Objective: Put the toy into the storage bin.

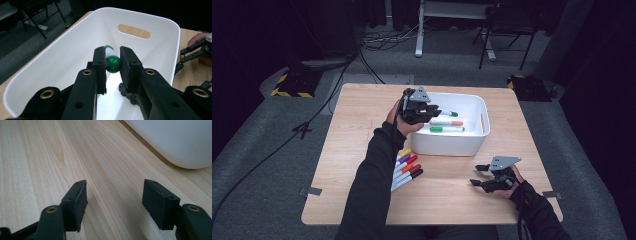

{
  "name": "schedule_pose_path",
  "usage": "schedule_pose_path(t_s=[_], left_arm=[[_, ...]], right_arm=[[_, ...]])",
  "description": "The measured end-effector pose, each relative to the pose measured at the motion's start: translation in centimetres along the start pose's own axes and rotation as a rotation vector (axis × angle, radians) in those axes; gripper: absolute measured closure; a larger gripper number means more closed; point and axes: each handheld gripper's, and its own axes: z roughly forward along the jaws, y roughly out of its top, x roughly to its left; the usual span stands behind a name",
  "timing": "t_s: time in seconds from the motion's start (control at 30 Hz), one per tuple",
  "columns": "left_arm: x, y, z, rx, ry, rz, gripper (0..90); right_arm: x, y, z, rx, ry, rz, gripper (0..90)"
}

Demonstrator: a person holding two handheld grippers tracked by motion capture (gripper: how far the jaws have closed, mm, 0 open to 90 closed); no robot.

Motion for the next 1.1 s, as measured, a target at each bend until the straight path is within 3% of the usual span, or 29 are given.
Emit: schedule_pose_path(t_s=[0.4,0.6,1.03,1.1], left_arm=[[0.1,-0.1,1.3,0.093,-0.085,0.019,75.7],[0.0,-0.1,1.7,0.135,-0.102,0.038,75.7],[-0.3,-0.2,2.3,0.210,-0.213,0.058,75.7],[-0.3,-0.2,2.3,0.226,-0.211,0.066,75.7]], right_arm=[[0.0,0.0,0.0,0.002,-0.001,0.004,36.8],[0.0,0.0,0.0,0.003,0.000,0.003,36.1],[0.0,0.0,0.0,0.002,0.002,0.004,35.9],[0.0,0.0,0.0,0.002,0.002,0.004,35.9]])
